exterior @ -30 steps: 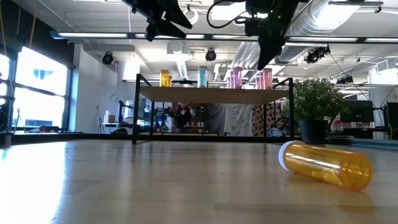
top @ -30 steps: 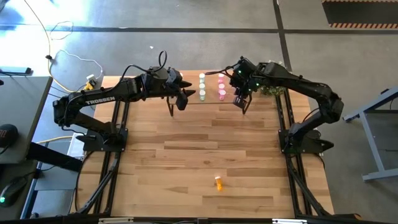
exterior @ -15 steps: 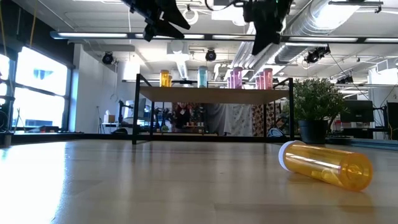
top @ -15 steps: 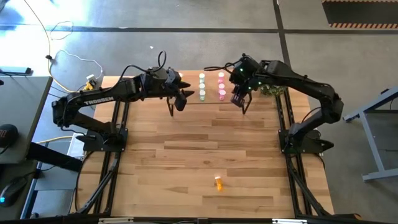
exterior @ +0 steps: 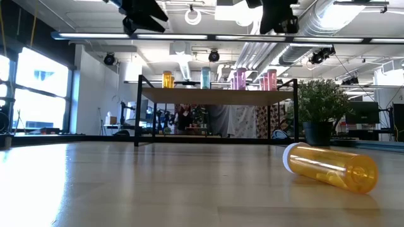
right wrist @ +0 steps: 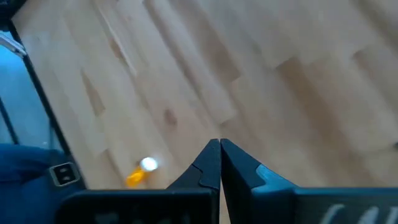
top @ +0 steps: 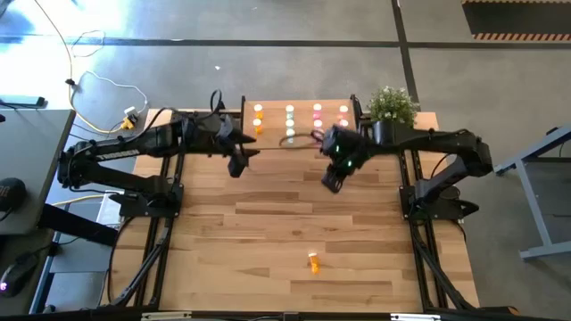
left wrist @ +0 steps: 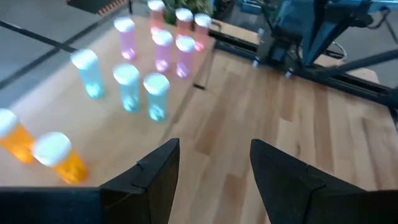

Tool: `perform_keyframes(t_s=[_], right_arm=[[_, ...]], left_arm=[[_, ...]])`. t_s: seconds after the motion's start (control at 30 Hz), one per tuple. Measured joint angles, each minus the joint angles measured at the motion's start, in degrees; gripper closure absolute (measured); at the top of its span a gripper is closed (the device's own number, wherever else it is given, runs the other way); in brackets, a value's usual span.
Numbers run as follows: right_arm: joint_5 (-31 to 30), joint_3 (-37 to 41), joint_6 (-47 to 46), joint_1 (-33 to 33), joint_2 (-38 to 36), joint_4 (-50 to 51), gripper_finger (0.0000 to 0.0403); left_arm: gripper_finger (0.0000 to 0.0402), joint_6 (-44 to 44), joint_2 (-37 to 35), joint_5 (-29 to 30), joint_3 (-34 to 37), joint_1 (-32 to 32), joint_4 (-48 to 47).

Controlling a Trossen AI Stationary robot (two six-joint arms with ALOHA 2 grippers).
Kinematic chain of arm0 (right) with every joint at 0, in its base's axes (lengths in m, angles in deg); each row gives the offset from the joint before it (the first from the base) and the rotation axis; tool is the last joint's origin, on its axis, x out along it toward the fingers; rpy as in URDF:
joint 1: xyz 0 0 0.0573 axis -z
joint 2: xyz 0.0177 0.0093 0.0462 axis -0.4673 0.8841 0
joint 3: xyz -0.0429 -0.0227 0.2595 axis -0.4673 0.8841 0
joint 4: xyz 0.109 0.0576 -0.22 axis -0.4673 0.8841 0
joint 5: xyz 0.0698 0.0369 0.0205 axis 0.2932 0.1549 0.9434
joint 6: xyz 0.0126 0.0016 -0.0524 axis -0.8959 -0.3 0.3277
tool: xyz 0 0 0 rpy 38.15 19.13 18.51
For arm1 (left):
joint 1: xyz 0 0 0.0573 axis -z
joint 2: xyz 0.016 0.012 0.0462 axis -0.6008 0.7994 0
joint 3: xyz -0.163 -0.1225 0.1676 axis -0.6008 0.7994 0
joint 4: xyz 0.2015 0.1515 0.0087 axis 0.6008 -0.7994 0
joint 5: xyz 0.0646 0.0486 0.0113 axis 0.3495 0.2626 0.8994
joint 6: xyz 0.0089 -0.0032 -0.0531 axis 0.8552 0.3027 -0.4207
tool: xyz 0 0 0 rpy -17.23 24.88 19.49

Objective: Pick and place medicine bottles onto shelf by color
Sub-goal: Put the orange pill bottle aligned with the other orange pill bottles

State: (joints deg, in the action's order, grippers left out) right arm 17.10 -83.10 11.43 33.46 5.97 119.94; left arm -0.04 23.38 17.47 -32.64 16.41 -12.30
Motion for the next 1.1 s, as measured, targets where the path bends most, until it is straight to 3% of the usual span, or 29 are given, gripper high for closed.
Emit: perform_keyframes(t_s=[0.23, 0.43, 0.7, 0.83, 1.1], right_arm=[[-1.5, 7.2, -20.2, -12.1, 0.0, -7.5, 0.0403], [-6.2, 12.6, -36.1, -21.1, 0.0, -15.7, 0.0393], [-12.5, 16.9, -52.9, -29.6, 0.0, -24.4, 0.0297], [-12.7, 18.7, -58.9, -32.0, 0.4, -29.1, 0.0267], [-10.3, 17.4, -60.2, -34.5, 8.3, -36.5, 0.0263]], left_arm=[[0.0216, -2.9, -3.6, -0.2, 8.4, 5.0, 6.4], [0.0216, -4.1, -3.7, -0.2, 10.9, 8.7, 6.7], [0.0216, -5.9, -3.7, -0.1, 10.9, 11.6, 7.0], [0.0216, -6.2, -3.7, 0.0, 10.9, 12.1, 7.0], [0.0216, -9.5, -3.7, 0.3, 10.9, 12.3, 6.8]])
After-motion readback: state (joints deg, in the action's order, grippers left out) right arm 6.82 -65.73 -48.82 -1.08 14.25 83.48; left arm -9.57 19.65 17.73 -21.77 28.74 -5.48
